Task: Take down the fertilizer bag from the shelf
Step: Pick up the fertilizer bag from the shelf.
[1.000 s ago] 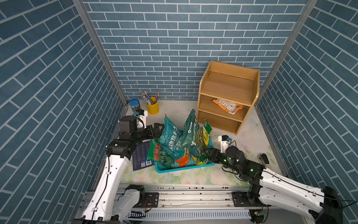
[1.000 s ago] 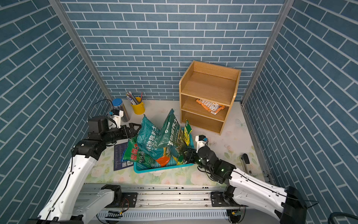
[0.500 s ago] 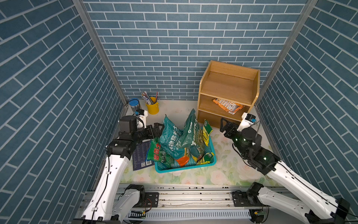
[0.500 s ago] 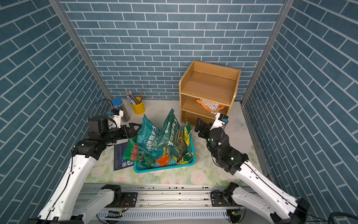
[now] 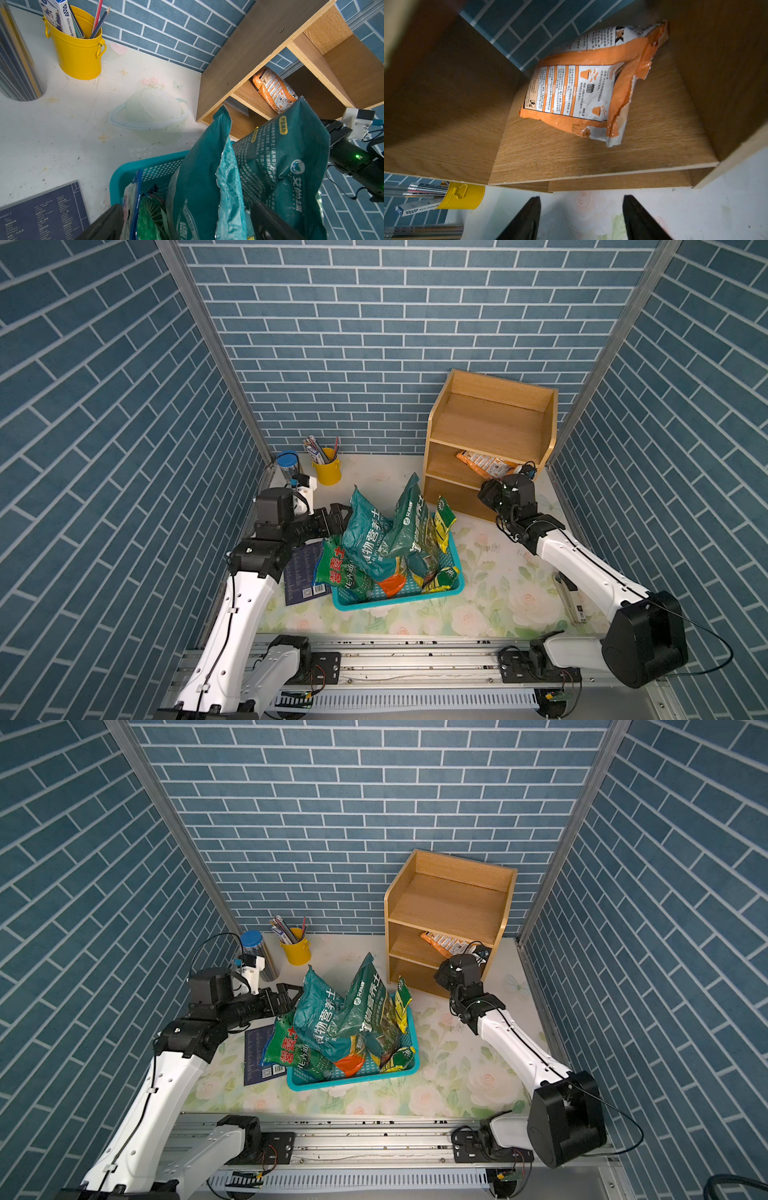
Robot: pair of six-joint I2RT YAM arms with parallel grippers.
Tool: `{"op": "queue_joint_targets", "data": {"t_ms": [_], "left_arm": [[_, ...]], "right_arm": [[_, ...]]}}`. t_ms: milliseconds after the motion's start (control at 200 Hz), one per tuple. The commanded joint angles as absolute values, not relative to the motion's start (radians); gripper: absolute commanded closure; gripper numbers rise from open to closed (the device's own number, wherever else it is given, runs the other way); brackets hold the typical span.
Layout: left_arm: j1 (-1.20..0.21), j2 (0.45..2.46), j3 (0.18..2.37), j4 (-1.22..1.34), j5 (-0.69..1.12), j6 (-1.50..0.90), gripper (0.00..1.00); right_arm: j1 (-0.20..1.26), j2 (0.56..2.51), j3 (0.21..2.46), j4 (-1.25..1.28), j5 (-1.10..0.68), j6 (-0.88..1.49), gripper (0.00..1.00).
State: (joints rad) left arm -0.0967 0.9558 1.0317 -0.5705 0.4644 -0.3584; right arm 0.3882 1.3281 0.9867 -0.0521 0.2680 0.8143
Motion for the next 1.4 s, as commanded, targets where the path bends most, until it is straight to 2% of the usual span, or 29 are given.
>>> {"op": "queue_joint_targets", "data": {"t_ms": [0,175,295,395,705,805,1140,1285,1390], "left_arm": [[-0.098,0.957,1.017,-0.562,0.463,-0.354,0.0],[-0.098,0.956,1.017,-0.563,0.462,-0.355,0.0],[-0.098,0.956,1.017,-0.563,0.463,-0.354,0.0],[-0.098,0.957,1.017,-0.562,0.462,-0.354,0.0],[-0.098,0.958,1.017,-0.562,0.465,-0.354,0.0],[-0.098,0.957,1.016,-0.562,0.464,-0.354,0.0],[-0.098,0.957,1.016,-0.562,0.466,-0.355,0.0],[-0.098,0.957,1.015,-0.562,0.465,-0.355,0.0],[-0.098,0.957,1.015,-0.563,0.465,-0.354,0.0]], "right_arm": [[0.379,1.342,1.013,-0.026,0.298,0.805,0.33],[0.379,1.345,0.996,0.0,0.396,0.792,0.35],[0.386,1.342,0.907,0.155,0.49,0.765,0.37],[0.391,1.359,0.826,0.324,0.531,0.706,0.35],[0.391,1.396,0.791,0.475,0.611,0.586,0.32],[0.392,1.395,0.806,0.467,0.616,0.583,0.29],[0.39,1.524,0.925,0.356,0.618,0.661,0.3],[0.39,1.597,1.008,0.29,0.635,0.684,0.34],[0.39,1.634,1.06,0.245,0.653,0.687,0.48]]}}
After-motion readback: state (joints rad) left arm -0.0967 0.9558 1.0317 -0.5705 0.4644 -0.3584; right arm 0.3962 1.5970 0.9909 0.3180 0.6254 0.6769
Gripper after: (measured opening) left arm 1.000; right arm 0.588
